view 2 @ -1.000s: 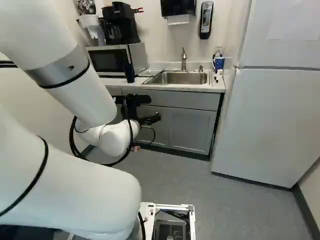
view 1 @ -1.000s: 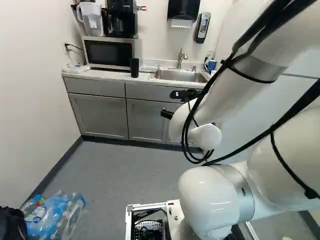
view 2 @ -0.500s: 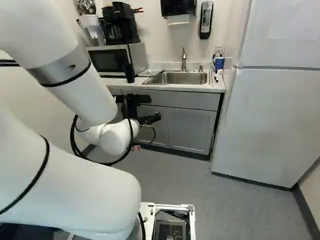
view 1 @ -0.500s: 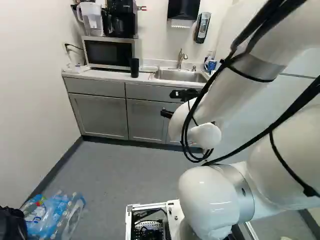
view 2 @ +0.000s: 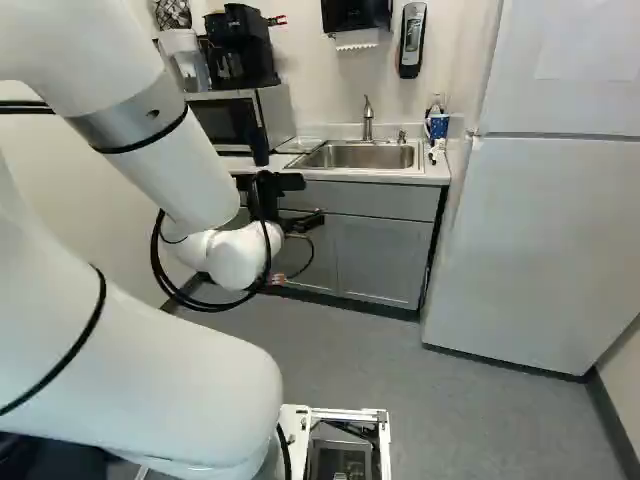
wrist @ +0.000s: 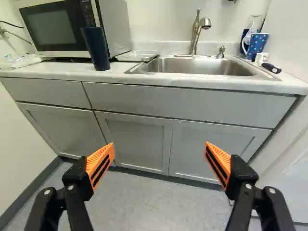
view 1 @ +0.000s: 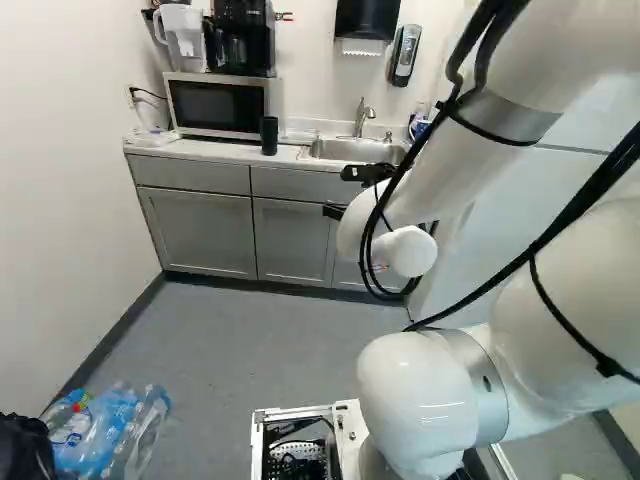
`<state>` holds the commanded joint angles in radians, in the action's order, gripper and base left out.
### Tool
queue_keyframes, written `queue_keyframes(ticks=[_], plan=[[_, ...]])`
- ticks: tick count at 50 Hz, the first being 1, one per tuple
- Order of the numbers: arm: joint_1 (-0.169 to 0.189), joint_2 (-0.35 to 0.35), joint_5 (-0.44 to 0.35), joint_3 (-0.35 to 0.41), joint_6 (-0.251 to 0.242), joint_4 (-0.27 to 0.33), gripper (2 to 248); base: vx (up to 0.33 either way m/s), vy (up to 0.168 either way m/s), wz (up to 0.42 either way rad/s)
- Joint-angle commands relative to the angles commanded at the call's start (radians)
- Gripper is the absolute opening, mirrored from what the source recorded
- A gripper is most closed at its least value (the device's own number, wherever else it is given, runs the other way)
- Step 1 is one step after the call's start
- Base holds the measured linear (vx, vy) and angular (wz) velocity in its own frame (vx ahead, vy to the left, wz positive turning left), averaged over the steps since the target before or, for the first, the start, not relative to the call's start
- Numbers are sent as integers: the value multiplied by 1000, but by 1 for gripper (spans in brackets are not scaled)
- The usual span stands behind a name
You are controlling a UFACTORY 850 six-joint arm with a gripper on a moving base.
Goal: Rinse the cup and place it in the tray
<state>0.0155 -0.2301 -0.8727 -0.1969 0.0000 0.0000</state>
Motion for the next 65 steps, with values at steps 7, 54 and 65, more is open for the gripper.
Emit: queue_keyframes(ticks=[7, 54, 65], plan=[[0, 0, 0, -18, 0, 0, 247, 0, 0, 0], [-11, -52, 55, -87, 0, 0, 247, 0, 0, 0], [-16, -66, 56, -101, 0, 0, 247, 0, 0, 0]])
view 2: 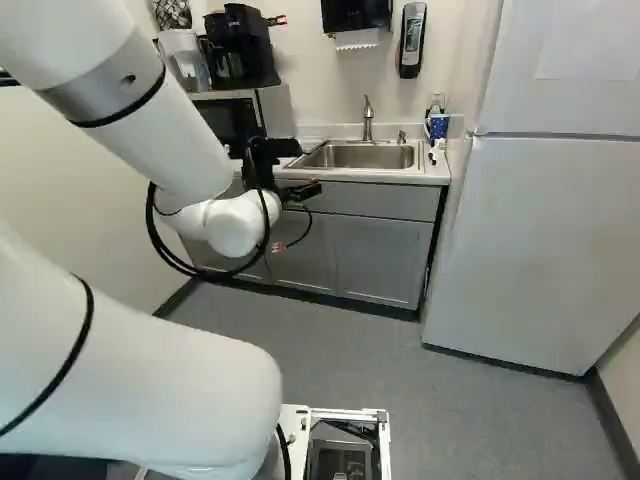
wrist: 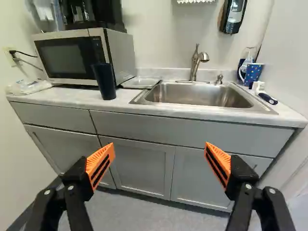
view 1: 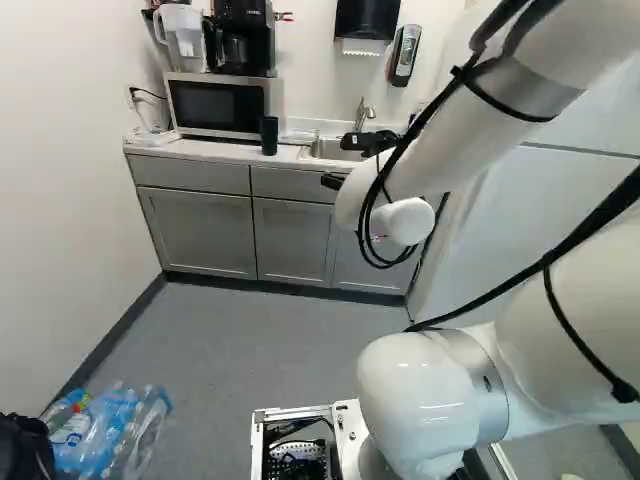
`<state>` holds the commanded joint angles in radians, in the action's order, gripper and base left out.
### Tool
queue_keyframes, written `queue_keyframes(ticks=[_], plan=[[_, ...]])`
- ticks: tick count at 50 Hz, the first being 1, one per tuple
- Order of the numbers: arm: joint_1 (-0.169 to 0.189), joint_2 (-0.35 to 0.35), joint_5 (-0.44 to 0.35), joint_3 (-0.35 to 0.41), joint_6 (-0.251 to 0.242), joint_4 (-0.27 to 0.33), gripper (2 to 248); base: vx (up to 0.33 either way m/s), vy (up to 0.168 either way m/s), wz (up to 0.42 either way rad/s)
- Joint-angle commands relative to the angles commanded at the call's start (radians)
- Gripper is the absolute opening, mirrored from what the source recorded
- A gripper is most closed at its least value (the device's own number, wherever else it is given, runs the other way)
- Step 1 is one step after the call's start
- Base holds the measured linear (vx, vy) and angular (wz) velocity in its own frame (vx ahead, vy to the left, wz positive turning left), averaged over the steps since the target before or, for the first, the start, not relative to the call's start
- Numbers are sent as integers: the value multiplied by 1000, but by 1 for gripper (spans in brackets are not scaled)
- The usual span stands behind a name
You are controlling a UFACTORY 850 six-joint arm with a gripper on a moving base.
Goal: Rinse the cup and place it in the tray
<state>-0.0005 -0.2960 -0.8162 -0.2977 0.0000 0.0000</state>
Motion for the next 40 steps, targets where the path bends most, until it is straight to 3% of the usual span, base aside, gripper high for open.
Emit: queue_keyframes(ticks=[40], plan=[[-3, 8, 0, -98, 0, 0, 247, 0, 0, 0]])
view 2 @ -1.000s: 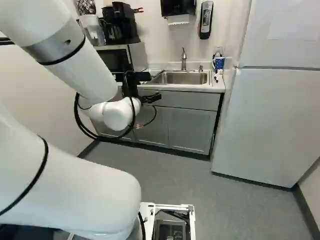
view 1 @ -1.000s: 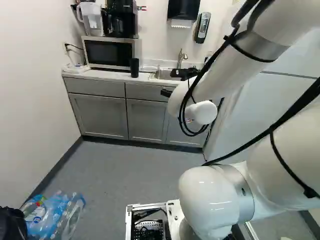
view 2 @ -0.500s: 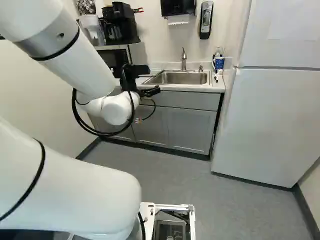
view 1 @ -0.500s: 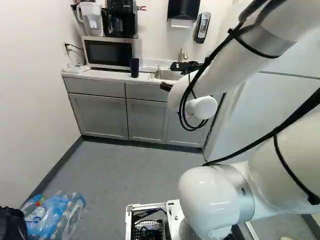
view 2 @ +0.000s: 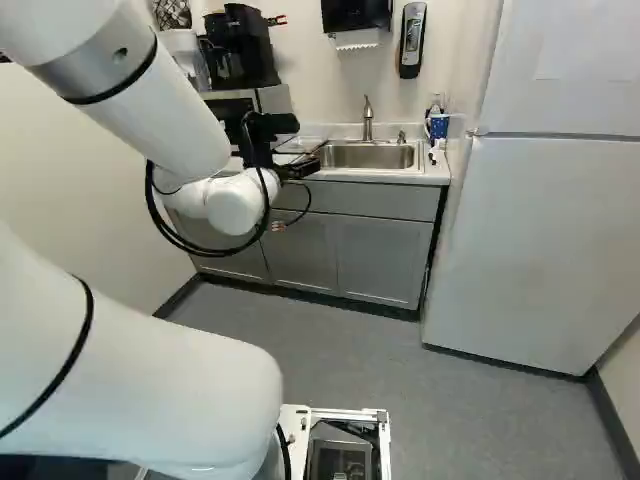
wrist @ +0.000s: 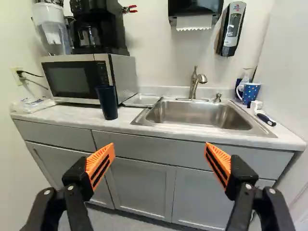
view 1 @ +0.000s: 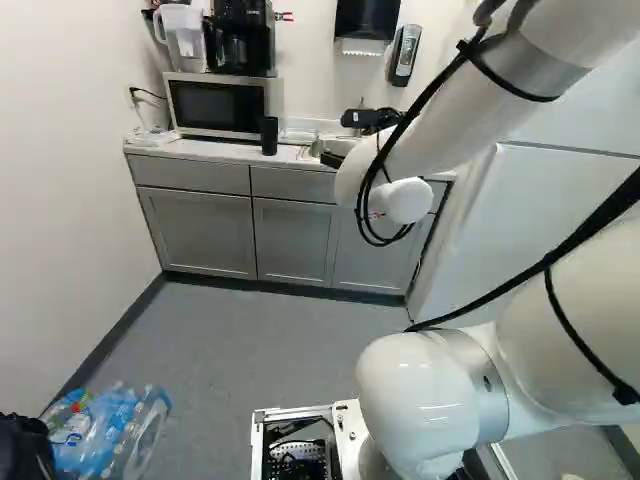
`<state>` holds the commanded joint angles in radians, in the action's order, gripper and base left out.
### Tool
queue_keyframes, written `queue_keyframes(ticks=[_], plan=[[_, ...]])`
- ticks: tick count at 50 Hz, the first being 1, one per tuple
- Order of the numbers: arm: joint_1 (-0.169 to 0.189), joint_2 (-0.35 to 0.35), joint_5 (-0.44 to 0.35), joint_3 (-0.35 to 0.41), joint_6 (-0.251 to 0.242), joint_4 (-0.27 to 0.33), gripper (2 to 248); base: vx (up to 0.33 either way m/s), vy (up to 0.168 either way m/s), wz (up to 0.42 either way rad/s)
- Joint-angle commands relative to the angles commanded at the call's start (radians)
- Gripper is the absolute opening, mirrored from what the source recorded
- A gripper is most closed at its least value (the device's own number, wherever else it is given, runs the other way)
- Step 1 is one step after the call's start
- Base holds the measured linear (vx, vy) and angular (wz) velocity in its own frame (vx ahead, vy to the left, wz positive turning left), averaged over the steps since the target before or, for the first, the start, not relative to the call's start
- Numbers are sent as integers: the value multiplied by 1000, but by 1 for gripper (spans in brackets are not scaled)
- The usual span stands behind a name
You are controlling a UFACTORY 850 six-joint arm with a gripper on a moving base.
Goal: Rinse the cup and place it in the tray
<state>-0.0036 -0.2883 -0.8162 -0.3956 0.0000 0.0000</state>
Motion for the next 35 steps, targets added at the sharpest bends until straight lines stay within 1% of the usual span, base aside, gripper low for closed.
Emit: queue_keyframes(ticks=[23, 35], plan=[[-10, 9, 1, -58, 0, 0, 247, 0, 0, 0], [-16, 6, 21, -82, 0, 0, 247, 0, 0, 0]])
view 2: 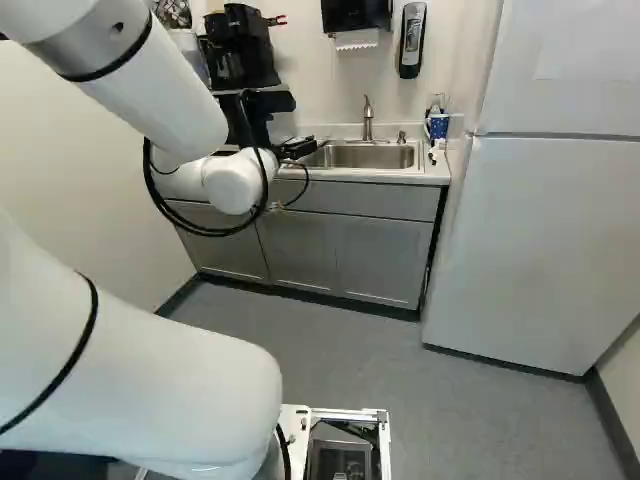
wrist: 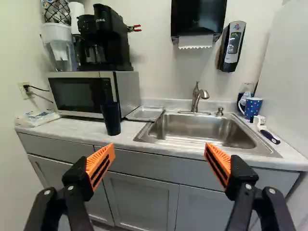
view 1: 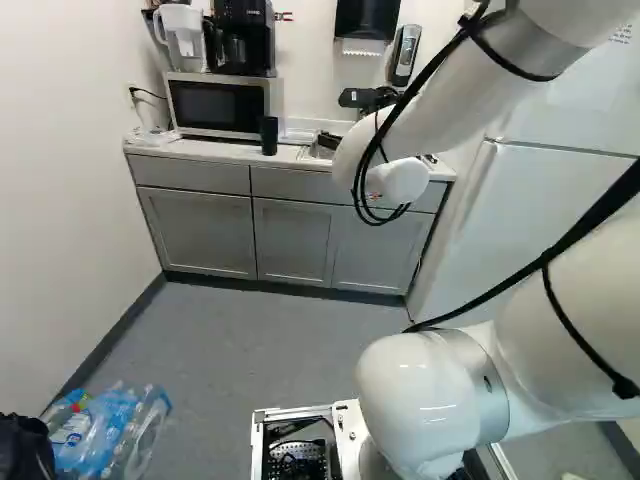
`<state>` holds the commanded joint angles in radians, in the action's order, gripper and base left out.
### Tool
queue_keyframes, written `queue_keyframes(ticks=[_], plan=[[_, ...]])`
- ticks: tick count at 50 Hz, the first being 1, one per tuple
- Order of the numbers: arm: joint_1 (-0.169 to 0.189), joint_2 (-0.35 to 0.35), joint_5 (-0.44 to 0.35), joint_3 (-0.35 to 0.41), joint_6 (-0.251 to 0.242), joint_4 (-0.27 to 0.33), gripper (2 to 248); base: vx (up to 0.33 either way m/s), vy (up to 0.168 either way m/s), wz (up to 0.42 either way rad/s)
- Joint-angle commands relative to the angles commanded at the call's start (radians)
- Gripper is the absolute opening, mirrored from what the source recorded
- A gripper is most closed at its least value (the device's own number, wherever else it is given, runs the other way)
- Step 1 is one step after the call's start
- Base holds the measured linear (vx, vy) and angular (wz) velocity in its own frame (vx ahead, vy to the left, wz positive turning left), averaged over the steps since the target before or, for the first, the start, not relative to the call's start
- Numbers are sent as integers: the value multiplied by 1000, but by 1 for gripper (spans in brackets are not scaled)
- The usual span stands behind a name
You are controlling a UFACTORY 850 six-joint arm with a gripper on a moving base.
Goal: Rinse the cup and place it in the tray
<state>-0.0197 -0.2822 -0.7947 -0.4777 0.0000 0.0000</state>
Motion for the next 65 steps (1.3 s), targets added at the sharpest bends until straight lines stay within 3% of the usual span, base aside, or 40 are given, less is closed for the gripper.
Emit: queue_keyframes(ticks=[65], plan=[[-37, -25, 188, -119, 0, 0, 247, 0, 0, 0]])
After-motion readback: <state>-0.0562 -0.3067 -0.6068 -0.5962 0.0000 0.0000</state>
